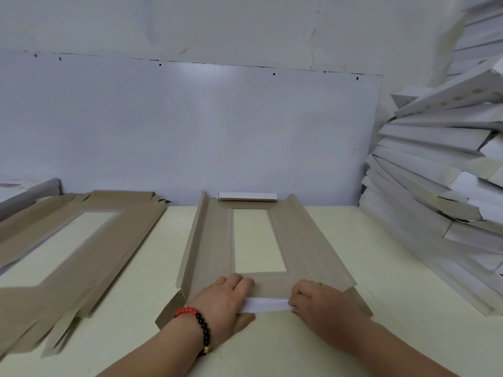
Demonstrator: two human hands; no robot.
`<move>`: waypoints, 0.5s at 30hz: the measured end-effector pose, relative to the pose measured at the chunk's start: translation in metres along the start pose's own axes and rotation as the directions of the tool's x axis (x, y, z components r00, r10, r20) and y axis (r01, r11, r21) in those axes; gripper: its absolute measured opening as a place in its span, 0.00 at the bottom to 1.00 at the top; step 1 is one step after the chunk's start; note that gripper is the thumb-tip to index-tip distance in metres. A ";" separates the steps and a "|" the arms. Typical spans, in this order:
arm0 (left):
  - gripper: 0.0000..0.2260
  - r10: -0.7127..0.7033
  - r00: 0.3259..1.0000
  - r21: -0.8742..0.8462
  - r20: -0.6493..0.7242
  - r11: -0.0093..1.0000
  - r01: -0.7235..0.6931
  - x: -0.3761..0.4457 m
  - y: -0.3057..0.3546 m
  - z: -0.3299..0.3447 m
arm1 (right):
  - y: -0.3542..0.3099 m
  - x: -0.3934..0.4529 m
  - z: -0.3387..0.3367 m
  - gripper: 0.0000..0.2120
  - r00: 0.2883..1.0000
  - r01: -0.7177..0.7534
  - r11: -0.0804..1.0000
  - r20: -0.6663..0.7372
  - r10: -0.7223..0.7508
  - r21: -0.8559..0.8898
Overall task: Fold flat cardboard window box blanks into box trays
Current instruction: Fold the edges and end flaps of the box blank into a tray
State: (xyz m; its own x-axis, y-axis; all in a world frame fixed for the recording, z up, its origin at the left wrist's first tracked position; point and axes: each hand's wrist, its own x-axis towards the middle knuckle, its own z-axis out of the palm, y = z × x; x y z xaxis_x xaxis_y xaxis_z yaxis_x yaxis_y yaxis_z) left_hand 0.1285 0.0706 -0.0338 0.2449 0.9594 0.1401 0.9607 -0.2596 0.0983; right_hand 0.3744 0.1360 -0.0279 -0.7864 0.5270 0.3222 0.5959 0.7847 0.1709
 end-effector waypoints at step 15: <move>0.14 -0.090 0.996 0.010 0.021 0.996 0.090 0.016 0.001 0.015 | -0.023 0.015 0.014 0.16 0.981 -0.190 0.979 0.043 0.187 0.079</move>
State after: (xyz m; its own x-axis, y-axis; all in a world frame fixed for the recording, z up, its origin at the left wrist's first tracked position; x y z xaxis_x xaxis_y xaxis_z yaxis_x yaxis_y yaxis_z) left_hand 0.1354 0.0874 -0.0462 0.1603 0.9809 0.1098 0.9801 -0.1714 0.1001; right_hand 0.3465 0.1307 -0.0397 -0.6674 0.6778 0.3085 0.7195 0.6938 0.0322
